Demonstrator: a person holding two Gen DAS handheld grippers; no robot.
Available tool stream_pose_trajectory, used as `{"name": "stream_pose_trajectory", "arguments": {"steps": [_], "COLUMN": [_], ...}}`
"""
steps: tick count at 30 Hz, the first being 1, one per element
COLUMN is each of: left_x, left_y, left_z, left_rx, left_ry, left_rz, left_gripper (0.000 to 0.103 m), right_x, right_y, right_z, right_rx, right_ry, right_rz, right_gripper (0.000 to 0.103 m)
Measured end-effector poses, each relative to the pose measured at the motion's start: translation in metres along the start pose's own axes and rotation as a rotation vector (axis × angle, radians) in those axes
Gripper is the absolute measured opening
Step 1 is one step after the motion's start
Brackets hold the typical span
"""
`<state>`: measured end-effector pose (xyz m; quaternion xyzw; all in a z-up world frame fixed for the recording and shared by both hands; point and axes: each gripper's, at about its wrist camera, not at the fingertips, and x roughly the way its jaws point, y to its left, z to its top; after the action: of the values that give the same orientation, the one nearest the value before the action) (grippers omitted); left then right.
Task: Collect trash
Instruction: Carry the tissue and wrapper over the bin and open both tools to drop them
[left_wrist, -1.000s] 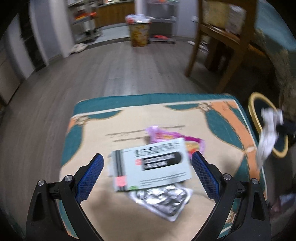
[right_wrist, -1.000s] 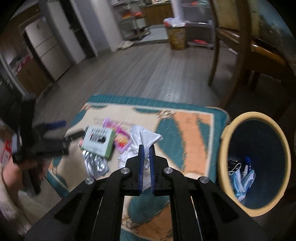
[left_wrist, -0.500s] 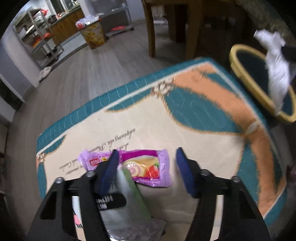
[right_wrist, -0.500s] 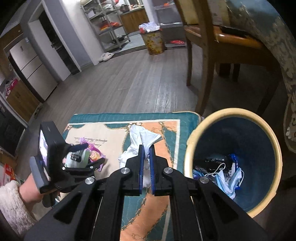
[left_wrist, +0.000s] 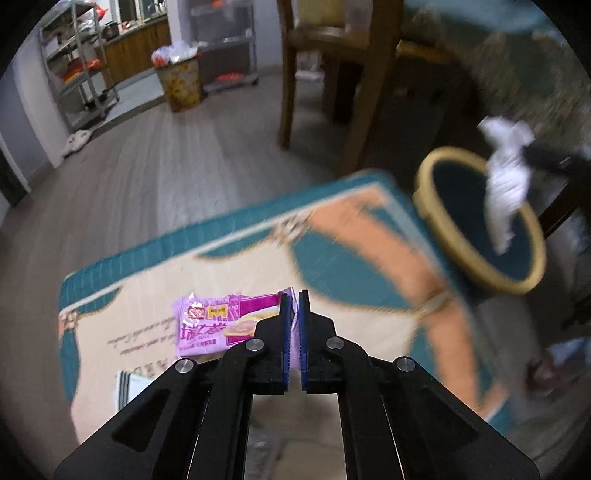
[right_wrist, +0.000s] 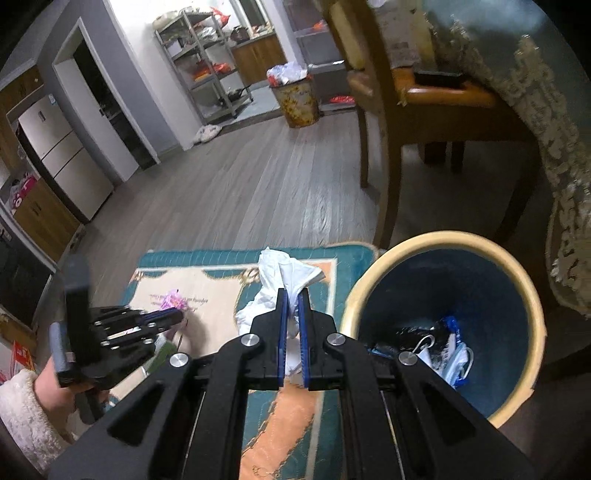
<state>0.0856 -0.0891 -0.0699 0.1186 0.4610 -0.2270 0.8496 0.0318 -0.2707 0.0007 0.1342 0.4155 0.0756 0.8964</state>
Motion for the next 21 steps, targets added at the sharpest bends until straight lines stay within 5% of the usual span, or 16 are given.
{"name": "stream_pose_trajectory", "arguments": {"steps": [13,21], "left_x": [-0.011,0.01], "left_y": [-0.1,-0.169], "left_z": [0.043,0.051], "left_rx": [0.128,0.213], "left_ry": [-0.119,-0.127], "left_rz": [-0.191,-0.297], "left_gripper": [0.005,0.005], "right_x": [-0.04,-0.029], "right_y": [-0.067,-0.114], "right_z": [0.009,-0.008], "right_rx": [0.078,0.161], "right_ry": [-0.073,-0.005], "right_rz": [-0.155,-0.239], "right_gripper": [0.005,0.005]}}
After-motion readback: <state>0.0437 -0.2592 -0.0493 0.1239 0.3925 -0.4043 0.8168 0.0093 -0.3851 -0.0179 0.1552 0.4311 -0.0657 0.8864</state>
